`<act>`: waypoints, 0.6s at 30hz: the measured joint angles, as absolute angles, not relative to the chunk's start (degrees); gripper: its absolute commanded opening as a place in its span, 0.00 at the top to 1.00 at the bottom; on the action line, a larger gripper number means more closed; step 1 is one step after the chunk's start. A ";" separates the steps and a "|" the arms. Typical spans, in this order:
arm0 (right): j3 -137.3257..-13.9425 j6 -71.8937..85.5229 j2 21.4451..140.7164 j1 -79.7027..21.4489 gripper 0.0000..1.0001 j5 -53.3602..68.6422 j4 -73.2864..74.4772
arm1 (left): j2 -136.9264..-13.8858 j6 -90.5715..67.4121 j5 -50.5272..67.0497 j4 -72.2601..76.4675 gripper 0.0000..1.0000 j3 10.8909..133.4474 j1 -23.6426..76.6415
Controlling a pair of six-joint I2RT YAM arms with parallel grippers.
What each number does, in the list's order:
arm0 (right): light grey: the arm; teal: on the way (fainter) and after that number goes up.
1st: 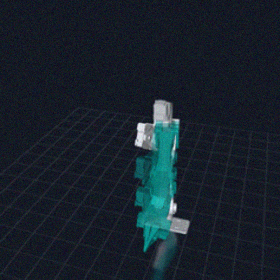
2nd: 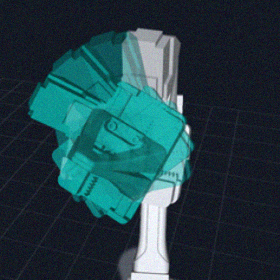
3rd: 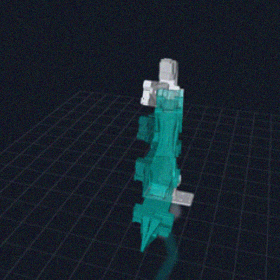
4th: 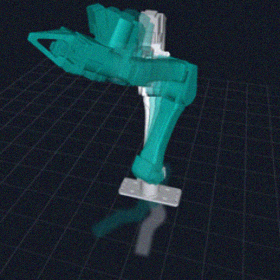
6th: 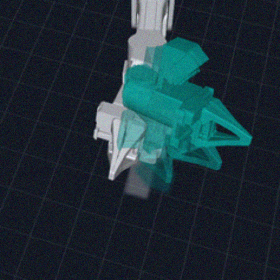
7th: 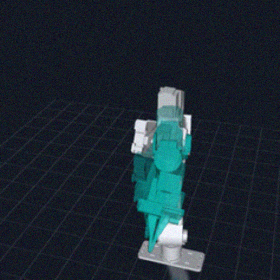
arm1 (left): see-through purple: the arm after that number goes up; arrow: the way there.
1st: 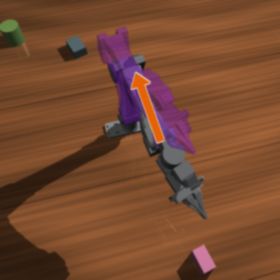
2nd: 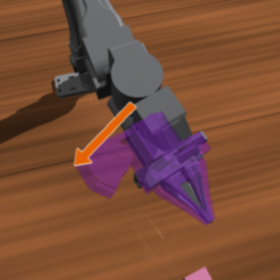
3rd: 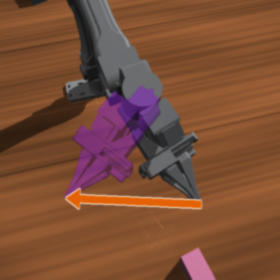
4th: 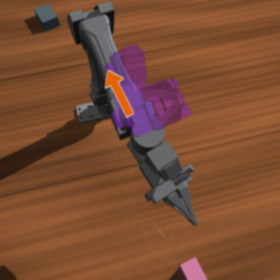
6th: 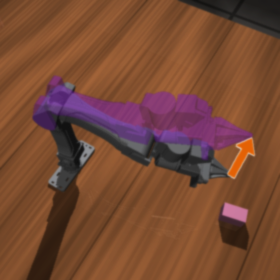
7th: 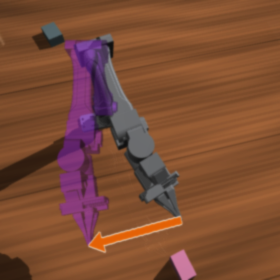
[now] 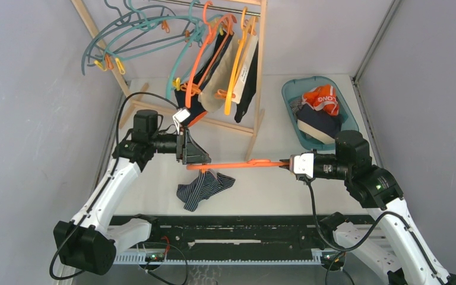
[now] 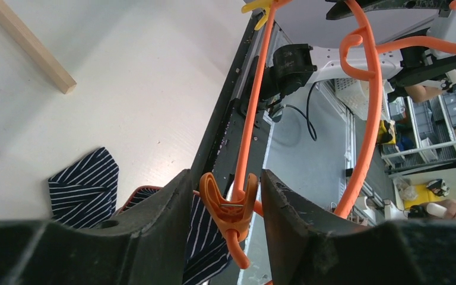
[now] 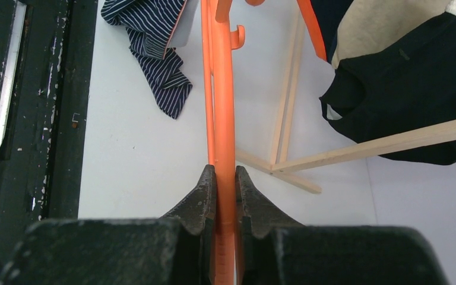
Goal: Remove the underwear clipped to the hanger
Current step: Remove the underwear from the hanger.
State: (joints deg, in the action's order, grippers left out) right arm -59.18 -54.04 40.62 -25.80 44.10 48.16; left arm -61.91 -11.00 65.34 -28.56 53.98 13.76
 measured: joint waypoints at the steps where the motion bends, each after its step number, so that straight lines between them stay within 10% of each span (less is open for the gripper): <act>1: -59.18 -54.04 40.62 -25.76 1.00 44.10 48.16 | -61.76 -11.05 65.36 -28.29 0.56 53.78 13.78; 18: -59.18 -53.17 40.62 -25.58 1.00 43.86 47.40 | -59.86 -11.29 66.02 -27.46 0.82 52.38 14.31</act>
